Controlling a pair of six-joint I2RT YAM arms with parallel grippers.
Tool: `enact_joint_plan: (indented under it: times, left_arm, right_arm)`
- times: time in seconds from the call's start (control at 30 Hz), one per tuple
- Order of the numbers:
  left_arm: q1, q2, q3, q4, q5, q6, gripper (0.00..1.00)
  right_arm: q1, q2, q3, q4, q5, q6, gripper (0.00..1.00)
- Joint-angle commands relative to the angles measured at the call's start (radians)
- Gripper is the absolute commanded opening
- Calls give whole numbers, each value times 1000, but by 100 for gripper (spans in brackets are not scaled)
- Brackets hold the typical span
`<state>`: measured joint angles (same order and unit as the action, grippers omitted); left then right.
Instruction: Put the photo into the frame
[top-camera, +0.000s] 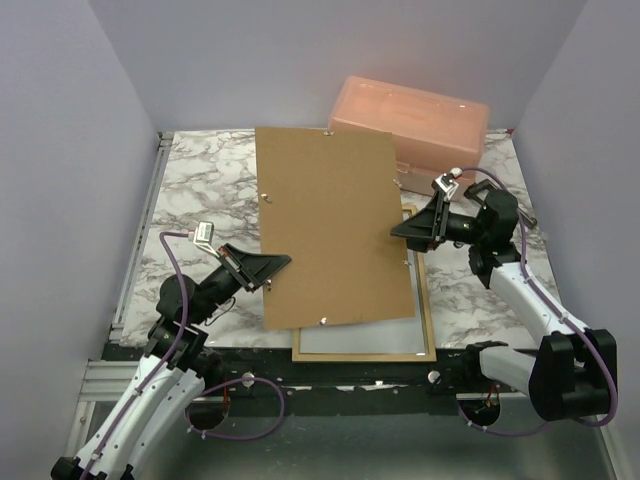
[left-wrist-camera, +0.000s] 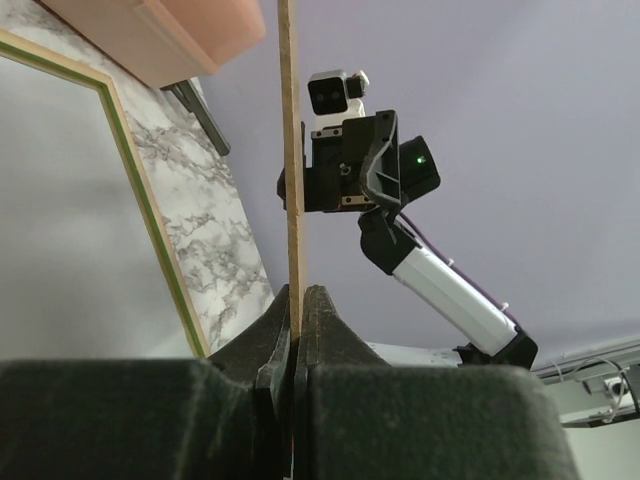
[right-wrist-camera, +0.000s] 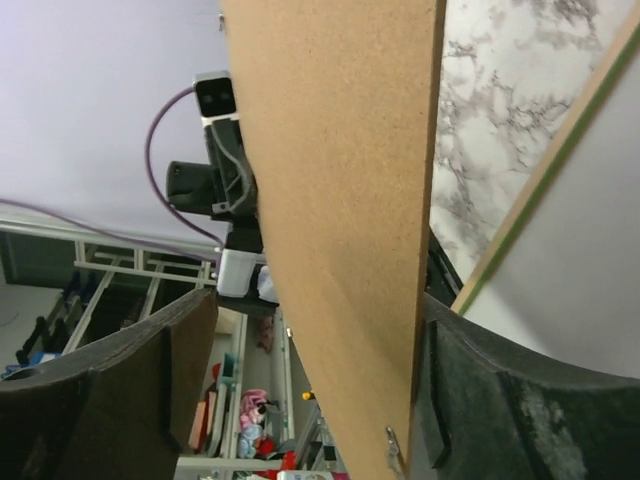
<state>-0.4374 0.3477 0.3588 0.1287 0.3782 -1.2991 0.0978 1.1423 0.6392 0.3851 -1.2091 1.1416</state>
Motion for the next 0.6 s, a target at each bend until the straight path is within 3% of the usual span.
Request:
enact_joint_plan:
  times: [0.0,0.2,0.47,0.57]
  left_arm:
    - [11,3,-2,181,51,-42,0]
    - [17,35,-18,209,78,-51,0]
    - [19,82,-36,228,112,-59,0]
    - [20,108,-34,243,127,-58,0]
  right_arm:
    - [-1,-23,-15,292,-63,215,71]
    - [-1,-14,-33,508,-76,359,48]
    - [-1,66,-84,1030,-77,736,34]
    - [-1,114,-101,1207,-73,851,21]
